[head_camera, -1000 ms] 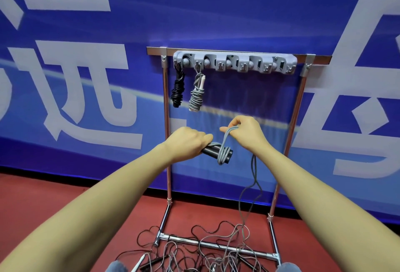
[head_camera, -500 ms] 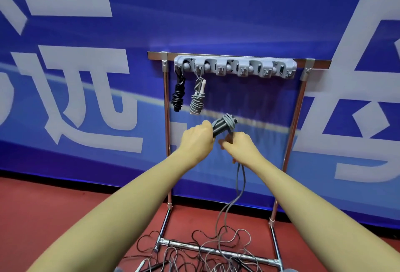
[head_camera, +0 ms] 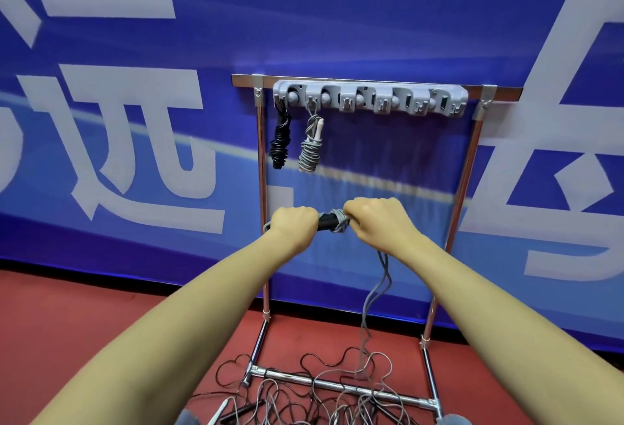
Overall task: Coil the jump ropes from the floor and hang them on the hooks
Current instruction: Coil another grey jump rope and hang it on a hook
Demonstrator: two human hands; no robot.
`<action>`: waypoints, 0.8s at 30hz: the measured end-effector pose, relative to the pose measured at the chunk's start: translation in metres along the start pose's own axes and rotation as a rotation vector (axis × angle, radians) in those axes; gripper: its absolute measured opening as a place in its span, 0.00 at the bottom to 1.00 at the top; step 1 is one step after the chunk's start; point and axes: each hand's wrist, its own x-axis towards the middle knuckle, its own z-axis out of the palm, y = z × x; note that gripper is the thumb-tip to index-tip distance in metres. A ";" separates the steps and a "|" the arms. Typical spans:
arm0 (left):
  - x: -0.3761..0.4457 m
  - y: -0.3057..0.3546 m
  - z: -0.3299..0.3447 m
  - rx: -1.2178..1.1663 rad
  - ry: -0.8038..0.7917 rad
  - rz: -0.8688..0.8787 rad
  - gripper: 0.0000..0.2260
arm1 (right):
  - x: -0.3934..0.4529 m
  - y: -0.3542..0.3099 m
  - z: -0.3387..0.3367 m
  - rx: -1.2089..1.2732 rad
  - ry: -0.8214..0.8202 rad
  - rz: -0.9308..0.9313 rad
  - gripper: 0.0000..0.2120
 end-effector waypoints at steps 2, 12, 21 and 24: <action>0.000 -0.007 -0.002 0.095 0.032 0.112 0.09 | 0.004 0.003 0.003 0.175 0.089 0.122 0.10; -0.002 -0.026 -0.006 0.005 0.502 0.521 0.07 | 0.021 0.013 0.012 0.807 0.134 0.501 0.15; -0.012 -0.005 -0.041 -0.381 0.490 0.172 0.07 | 0.028 0.007 0.005 0.816 0.083 0.446 0.10; -0.006 0.006 -0.045 -0.432 0.385 -0.018 0.06 | 0.024 0.004 0.001 0.894 0.043 0.421 0.09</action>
